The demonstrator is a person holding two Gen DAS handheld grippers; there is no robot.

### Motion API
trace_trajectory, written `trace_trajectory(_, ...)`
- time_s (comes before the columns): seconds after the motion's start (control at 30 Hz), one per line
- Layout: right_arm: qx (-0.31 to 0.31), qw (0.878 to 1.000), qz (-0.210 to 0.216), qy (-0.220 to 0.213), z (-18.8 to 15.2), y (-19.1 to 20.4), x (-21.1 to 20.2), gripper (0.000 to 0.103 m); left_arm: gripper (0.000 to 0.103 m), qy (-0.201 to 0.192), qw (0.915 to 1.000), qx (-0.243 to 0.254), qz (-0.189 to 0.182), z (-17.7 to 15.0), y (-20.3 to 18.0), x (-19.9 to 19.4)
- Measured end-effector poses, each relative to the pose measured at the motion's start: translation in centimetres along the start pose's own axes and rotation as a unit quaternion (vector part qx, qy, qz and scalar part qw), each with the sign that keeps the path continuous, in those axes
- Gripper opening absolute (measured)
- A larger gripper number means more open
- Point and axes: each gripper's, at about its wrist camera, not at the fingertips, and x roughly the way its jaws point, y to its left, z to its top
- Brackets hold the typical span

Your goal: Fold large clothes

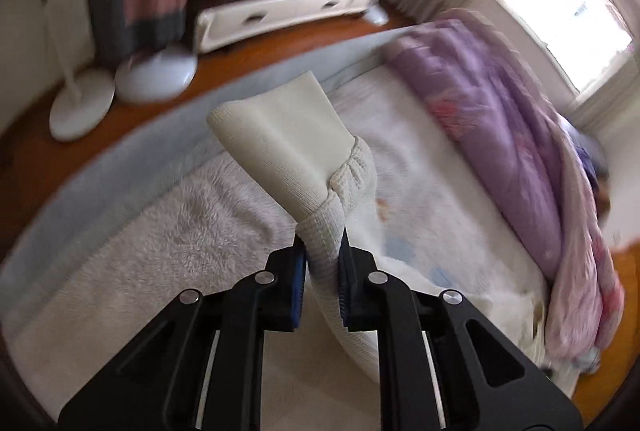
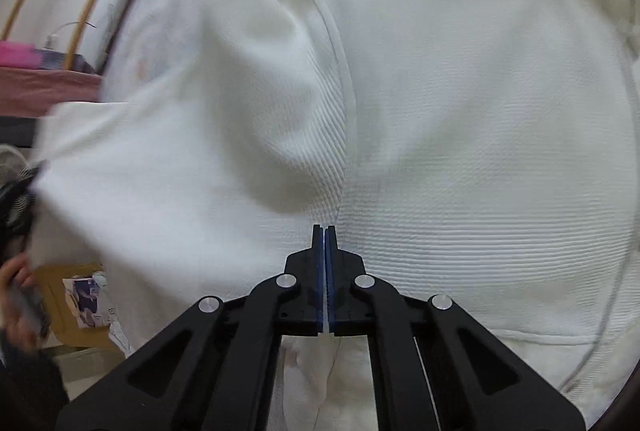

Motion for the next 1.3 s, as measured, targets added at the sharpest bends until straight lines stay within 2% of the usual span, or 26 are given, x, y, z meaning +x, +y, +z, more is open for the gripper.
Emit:
trace_trajectory(0.13,0.038,0.999,0.009,0.019,0.7,-1.1,1.7,0.000,0.014,-0.031,0.9971,0.064,-0.026,-1.6,-5.5,-5.0)
trace_trajectory(0.23,0.021,0.999,0.016,0.032,1.2,-0.8,1.1,0.000,0.014,-0.053,0.9930,0.090,-0.055,-2.9,-9.8,-8.2)
trace_trajectory(0.27,0.019,0.999,0.025,0.029,1.3,-1.0,0.6,0.000,0.014,-0.060,0.9915,0.101,-0.055,-3.4,-11.3,-8.7)
trace_trajectory(0.3,0.015,0.999,0.043,0.018,1.1,-1.3,-0.5,0.003,0.014,-0.065,0.9889,0.120,-0.058,-3.9,-13.4,-9.2)
trace_trajectory(0.37,0.009,0.998,0.060,-0.015,0.6,-2.6,-3.5,0.002,0.014,-0.068,0.9824,0.150,-0.087,-5.6,-18.0,-10.2)
trace_trajectory(0.47,0.003,0.996,0.059,-0.065,-0.5,-6.4,-8.6,0.004,0.014,-0.064,0.9730,0.183,-0.125,-8.7,-24.2,-10.8)
trace_trajectory(0.57,0.009,0.993,0.030,-0.111,-2.1,-12.8,-14.5,0.005,0.014,-0.045,0.9629,0.221,-0.148,-13.3,-31.4,-9.7)
trace_trajectory(0.63,0.019,0.991,0.005,-0.135,-3.0,-17.7,-18.2,0.005,0.014,-0.035,0.9529,0.257,-0.157,-17.1,-36.3,-8.1)
trace_trajectory(0.73,0.035,0.985,-0.027,-0.167,-5.1,-24.4,-23.2,0.005,0.014,0.002,0.9463,0.273,-0.172,-23.2,-42.5,-5.4)
trace_trajectory(0.83,0.068,0.975,-0.073,-0.199,-6.7,-33.0,-28.6,0.005,0.014,0.020,0.9354,0.320,-0.150,-29.8,-48.3,-2.2)
trace_trajectory(0.87,0.076,0.972,-0.085,-0.203,-7.3,-34.9,-29.7,0.005,0.014,0.035,0.9344,0.321,-0.151,-32.2,-50.2,-0.7)
trace_trajectory(0.93,0.101,0.963,-0.122,-0.219,-8.7,-40.1,-32.9,0.005,0.014,0.051,0.9304,0.332,-0.147,-35.8,-52.5,1.5)
trace_trajectory(1.03,0.142,0.952,-0.139,-0.234,-10.1,-46.3,-35.9,0.006,0.014,0.080,0.9169,0.370,-0.126,-41.8,-55.7,5.2)
trace_trajectory(1.1,0.183,0.940,-0.155,-0.241,-10.9,-51.6,-37.9,0.009,0.015,0.099,0.9026,0.405,-0.108,-45.2,-56.8,7.3)
trace_trajectory(1.17,0.238,0.929,-0.129,-0.251,-11.9,-56.2,-39.2,0.017,0.018,0.123,0.8850,0.444,-0.068,-49.0,-57.9,9.4)
trace_trajectory(1.2,0.280,0.920,-0.108,-0.252,-12.6,-59.1,-39.7,0.026,0.018,0.135,0.8826,0.446,-0.060,-49.7,-57.7,9.9)
trace_trajectory(1.23,0.307,0.912,-0.104,-0.253,-13.0,-60.9,-40.2,0.029,0.019,0.151,0.8810,0.446,-0.048,-50.9,-57.7,10.4)
trace_trajectory(1.3,0.357,0.894,-0.083,-0.258,-13.7,-64.8,-40.7,0.034,0.036,0.157,0.8868,0.431,-0.053,-51.6,-57.4,10.4)
